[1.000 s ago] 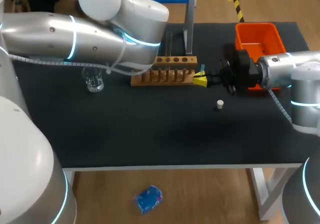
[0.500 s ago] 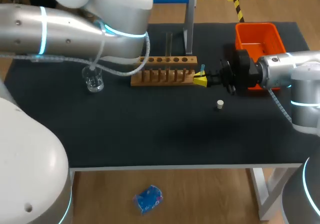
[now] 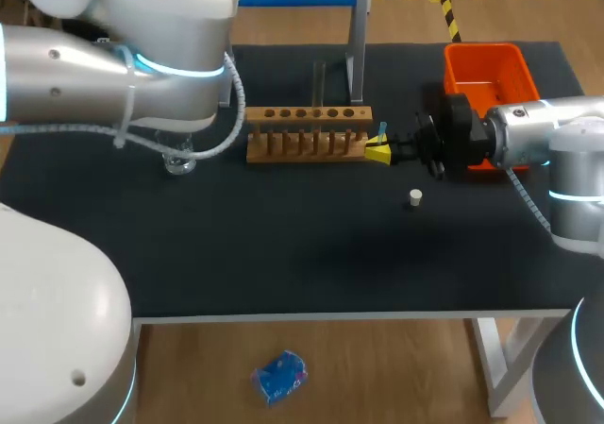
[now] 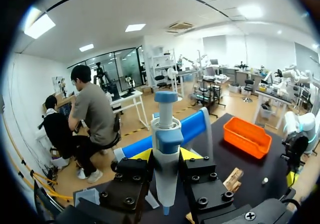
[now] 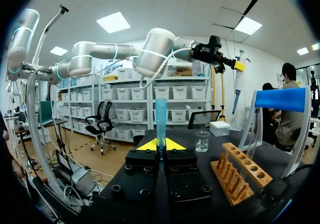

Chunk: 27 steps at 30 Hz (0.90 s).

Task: Invert the test tube, pick up the pipette, mount the tip to pipette, aspirate from beaker and dispense into the tube, eject the tip, return the pipette, and cap with the stopper.

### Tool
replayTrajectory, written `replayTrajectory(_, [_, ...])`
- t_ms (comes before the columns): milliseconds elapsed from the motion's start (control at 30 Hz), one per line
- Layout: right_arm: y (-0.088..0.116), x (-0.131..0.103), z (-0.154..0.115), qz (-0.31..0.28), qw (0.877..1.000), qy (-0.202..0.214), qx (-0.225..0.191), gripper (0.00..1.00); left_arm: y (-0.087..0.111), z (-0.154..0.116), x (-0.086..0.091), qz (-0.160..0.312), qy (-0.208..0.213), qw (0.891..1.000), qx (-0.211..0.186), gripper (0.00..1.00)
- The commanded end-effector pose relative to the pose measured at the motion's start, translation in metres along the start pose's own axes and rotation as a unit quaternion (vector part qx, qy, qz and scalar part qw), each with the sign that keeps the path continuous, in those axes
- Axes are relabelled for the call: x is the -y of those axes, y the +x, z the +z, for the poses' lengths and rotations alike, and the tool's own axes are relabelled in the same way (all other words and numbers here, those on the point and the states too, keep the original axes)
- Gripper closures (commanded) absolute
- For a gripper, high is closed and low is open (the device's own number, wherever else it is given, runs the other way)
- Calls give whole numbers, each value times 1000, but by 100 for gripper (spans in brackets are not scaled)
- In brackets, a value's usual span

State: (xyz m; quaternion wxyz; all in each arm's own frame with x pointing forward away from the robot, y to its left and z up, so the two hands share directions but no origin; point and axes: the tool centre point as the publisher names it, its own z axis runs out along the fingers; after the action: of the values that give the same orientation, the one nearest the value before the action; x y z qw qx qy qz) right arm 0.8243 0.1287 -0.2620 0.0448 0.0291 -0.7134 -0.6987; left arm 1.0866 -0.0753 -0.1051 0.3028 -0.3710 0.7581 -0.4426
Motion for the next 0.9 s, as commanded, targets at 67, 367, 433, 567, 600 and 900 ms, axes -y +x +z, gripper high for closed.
replayTrajectory(67, [0, 0, -1, 0, 1000, 0, -1, 100, -3, -2, -2, 1, 4, 1000, -28, 100])
replayTrajectory(367, [0, 0, -1, 0, 1000, 0, -1, 100, -1, -21, 0, -17, 97, 992, -74, 100])
replayTrajectory(433, [0, 0, -1, 0, 1000, 0, -1, 100, 2, -28, 2, -18, 112, 990, -83, 100])
replayTrajectory(567, [0, 0, -1, 0, 1000, 0, -1, 100, 14, -44, 7, -11, 153, 981, -116, 100])
replayTrajectory(600, [0, 0, -1, 0, 1000, 0, -1, 100, 17, -48, 8, -5, 156, 981, -119, 100])
replayTrajectory(900, [0, 0, -1, 0, 1000, 0, -1, 100, 35, -74, 17, 26, 186, 972, -143, 100])
